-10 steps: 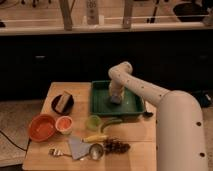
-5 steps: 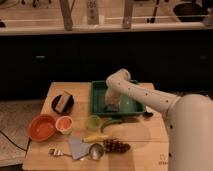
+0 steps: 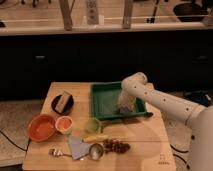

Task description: Wipe tray with sponge

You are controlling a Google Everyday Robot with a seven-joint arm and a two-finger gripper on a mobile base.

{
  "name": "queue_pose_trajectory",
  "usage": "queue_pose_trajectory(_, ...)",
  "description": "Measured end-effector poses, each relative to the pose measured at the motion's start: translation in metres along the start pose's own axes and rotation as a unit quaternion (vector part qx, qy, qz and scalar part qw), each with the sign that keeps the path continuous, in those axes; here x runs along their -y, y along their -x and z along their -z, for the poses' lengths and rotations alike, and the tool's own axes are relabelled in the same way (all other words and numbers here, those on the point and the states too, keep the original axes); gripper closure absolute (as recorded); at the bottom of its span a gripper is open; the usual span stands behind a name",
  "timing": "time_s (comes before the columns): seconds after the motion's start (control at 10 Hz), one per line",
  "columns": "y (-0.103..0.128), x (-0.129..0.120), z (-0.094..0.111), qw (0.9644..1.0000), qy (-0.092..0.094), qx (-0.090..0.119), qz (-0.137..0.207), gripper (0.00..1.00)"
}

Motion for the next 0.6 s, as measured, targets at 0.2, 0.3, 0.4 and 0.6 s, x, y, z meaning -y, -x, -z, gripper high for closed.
queue_pose_trajectory(0.2,-0.039,-0.003,-0.002,0.9998,0.005,-0.007,-0.017,0.97)
queue_pose_trajectory(0.3,-0.048,0.001,-0.004,0.9998,0.008,-0.005,-0.02,0.97)
queue_pose_trajectory(0.4,-0.057,0.012,-0.005,0.9997,0.006,-0.005,-0.022,0.97)
queue_pose_trajectory(0.6,-0.063,0.045,-0.01,0.9997,0.004,0.001,-0.025,0.97)
